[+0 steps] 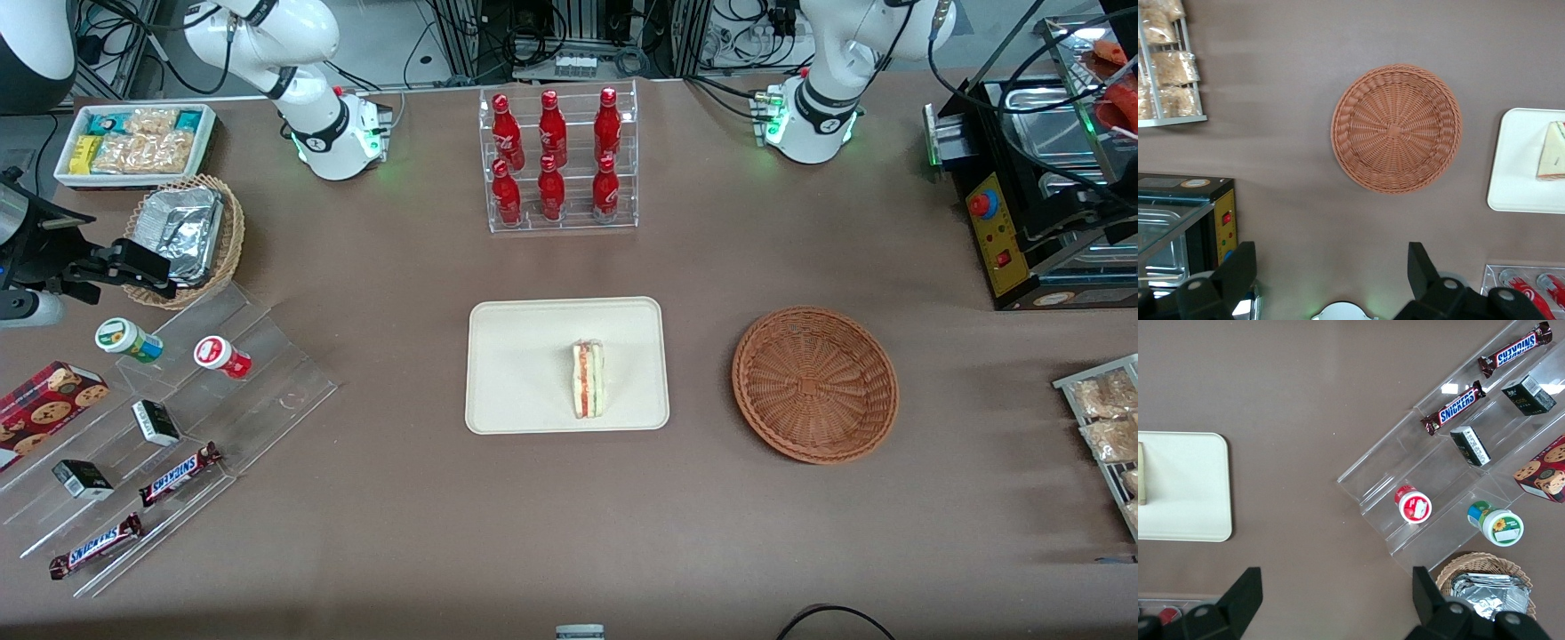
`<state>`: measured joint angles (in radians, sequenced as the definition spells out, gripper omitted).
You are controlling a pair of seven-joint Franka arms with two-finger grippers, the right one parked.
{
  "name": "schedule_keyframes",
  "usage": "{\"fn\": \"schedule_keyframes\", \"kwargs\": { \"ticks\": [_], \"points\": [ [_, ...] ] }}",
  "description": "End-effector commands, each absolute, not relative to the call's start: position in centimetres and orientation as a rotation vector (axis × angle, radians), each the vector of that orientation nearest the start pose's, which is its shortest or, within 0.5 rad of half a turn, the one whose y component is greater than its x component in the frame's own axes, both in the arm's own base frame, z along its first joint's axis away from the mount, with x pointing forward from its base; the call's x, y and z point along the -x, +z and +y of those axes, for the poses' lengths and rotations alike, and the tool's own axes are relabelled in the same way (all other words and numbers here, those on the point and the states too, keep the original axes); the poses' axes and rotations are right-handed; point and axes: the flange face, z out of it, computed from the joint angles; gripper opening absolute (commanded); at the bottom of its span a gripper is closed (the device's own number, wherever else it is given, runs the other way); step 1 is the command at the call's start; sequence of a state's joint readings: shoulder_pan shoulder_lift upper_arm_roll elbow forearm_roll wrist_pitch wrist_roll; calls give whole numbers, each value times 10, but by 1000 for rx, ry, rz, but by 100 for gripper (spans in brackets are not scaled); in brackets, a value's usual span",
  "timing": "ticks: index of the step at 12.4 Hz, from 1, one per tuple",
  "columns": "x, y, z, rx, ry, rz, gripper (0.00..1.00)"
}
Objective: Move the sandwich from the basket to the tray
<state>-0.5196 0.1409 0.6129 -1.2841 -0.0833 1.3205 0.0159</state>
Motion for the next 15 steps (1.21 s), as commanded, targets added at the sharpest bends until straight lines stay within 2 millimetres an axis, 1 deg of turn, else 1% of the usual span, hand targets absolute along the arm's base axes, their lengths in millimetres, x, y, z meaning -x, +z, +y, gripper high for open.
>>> {"fn": "schedule_keyframes", "kwargs": {
  "ticks": [1, 2, 3, 4, 5, 6, 7, 8, 9, 10, 13, 15],
  "points": [
    [-559, 677, 10, 3164, 119, -43, 100],
    [-557, 680, 17, 3174, 112, -54, 100],
    [-557, 681, 15, 3186, 109, -39, 100],
    [-557, 681, 11, 3194, 108, -14, 100],
    [-556, 682, 0, 3190, 110, -1, 100],
    [-555, 681, -1, 3164, 117, -36, 100],
    [-554, 680, -8, 3148, 140, -22, 100],
    [-547, 684, -9, 3141, 164, -16, 100],
    [-531, 696, -8, 3139, 171, -2, 100],
    [-527, 695, -2, 3135, 192, -17, 100],
    [-530, 664, 3, 3106, 281, -32, 100],
    [-532, 655, 4, 3103, 269, -33, 99]
  ]
}}
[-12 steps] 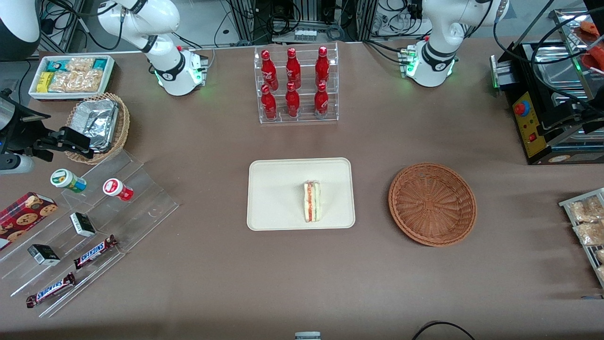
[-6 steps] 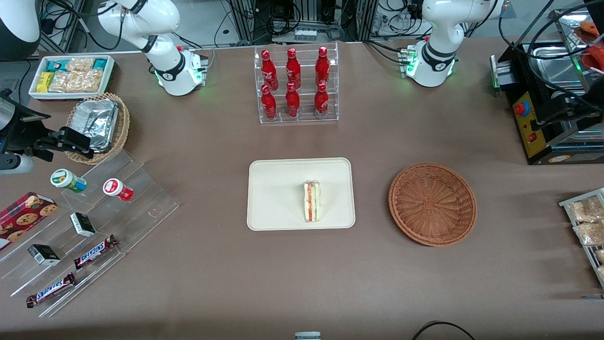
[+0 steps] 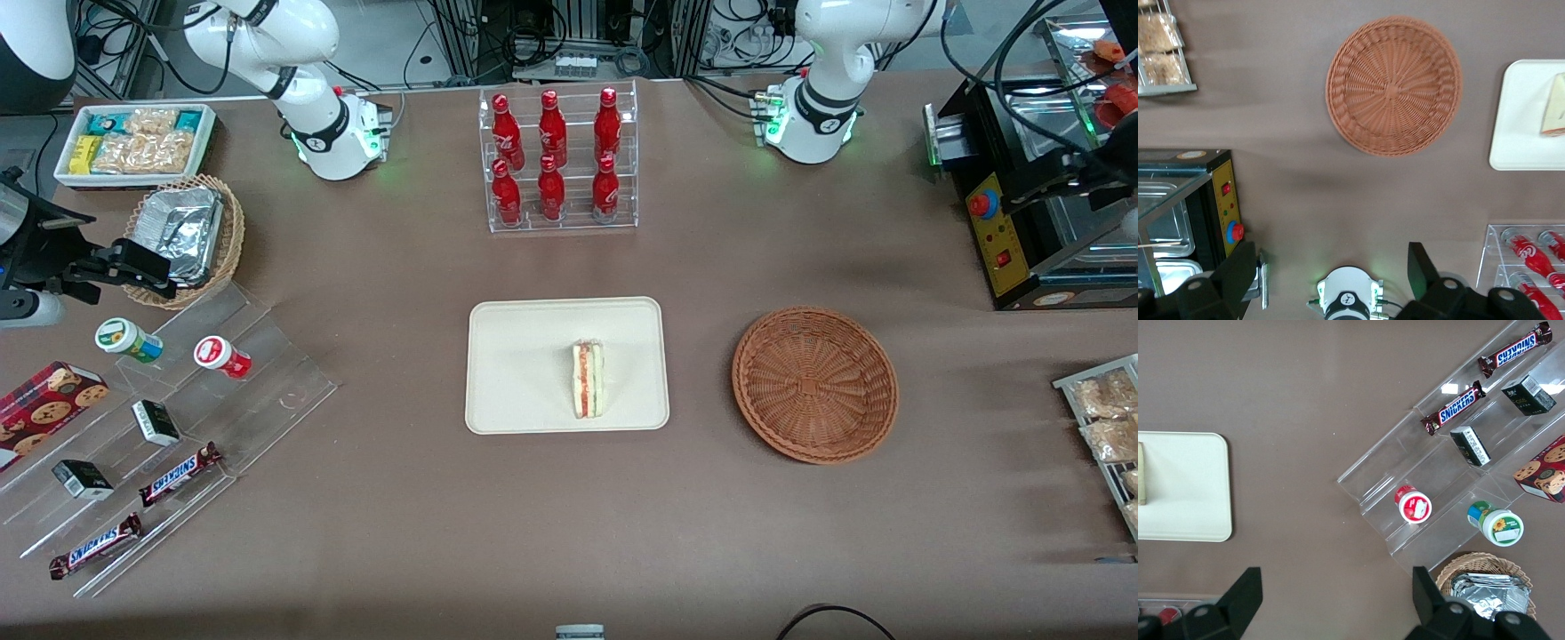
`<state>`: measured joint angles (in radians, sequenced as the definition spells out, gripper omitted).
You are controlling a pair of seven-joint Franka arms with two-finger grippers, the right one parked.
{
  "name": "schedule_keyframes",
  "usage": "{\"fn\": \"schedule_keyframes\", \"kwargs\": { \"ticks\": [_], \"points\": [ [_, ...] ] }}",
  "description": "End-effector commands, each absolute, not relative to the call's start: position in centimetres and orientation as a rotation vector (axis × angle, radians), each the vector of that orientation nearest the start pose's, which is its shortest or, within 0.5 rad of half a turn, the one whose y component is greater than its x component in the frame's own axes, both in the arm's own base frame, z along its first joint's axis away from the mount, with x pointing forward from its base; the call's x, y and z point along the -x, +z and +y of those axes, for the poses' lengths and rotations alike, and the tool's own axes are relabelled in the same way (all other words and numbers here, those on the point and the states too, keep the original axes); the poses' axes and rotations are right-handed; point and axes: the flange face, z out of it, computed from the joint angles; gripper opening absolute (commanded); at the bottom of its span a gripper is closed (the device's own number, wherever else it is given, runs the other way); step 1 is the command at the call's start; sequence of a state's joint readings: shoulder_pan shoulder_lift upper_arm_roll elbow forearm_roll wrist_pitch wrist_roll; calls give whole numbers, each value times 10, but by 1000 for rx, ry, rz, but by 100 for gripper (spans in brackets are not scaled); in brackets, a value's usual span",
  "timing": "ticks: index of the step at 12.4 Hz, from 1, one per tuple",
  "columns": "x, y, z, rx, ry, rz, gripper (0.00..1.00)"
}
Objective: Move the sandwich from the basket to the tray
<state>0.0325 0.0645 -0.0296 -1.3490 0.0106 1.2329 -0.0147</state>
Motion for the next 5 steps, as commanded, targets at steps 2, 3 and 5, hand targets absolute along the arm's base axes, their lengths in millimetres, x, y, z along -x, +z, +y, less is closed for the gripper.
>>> {"fn": "schedule_keyframes", "kwargs": {
  "ticks": [2, 3, 5],
  "points": [
    [-542, 622, -9, 3099, 266, 6, 100],
    [-543, 615, -10, 3098, 273, 12, 100],
    [-538, 623, -9, 3100, 249, 9, 99]
  ]
}}
